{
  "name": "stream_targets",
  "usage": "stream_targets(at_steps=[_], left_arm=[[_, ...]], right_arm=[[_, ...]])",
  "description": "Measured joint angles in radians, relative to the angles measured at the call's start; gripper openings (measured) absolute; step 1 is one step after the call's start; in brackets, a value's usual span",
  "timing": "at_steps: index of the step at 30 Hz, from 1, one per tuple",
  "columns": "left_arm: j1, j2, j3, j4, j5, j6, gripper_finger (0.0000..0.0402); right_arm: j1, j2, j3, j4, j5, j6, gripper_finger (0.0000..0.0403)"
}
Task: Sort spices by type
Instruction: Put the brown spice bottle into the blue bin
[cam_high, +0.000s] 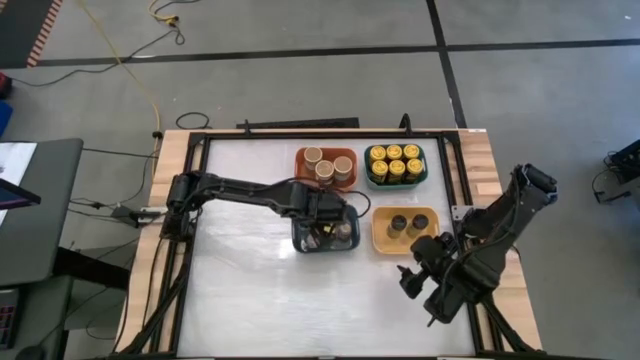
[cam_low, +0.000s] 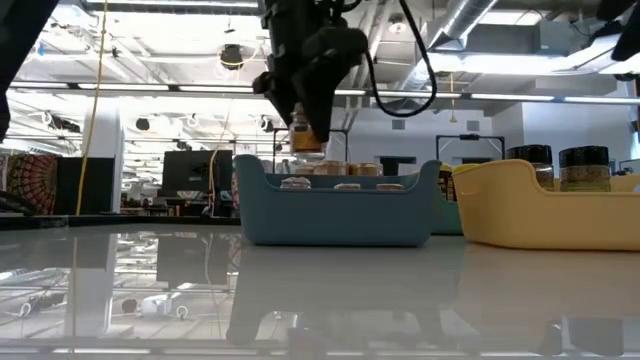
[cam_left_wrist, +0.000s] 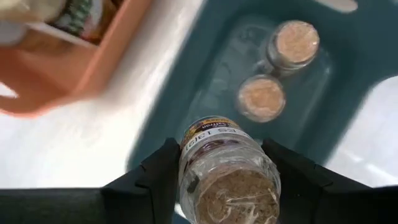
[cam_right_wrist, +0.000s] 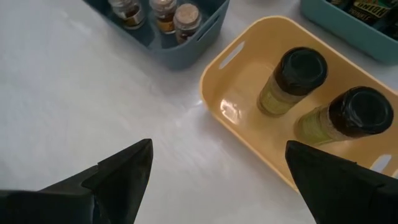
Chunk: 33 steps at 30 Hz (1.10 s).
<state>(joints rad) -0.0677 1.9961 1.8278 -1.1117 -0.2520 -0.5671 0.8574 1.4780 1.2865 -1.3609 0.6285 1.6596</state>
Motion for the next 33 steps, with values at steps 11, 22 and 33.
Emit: stream_targets(at_steps=[11, 22, 33], left_arm=[[0.024, 0.002, -0.153, 0.097, 0.01, 0.014, 0.0195], [0.04, 0.0, -0.235, 0.235, 0.069, -0.013, 0.0195], [0.049, 0.0, -0.305, 0.327, 0.109, -0.022, 0.0195]], right_arm=[[-0.064, 0.0, 0.0, 0.0, 0.0, -0.008, 0.0392], [-0.082, 0.0, 0.0, 0.0, 0.0, -0.018, 0.0392], [-0.082, 0.0, 0.0, 0.0, 0.0, -0.011, 0.0392]])
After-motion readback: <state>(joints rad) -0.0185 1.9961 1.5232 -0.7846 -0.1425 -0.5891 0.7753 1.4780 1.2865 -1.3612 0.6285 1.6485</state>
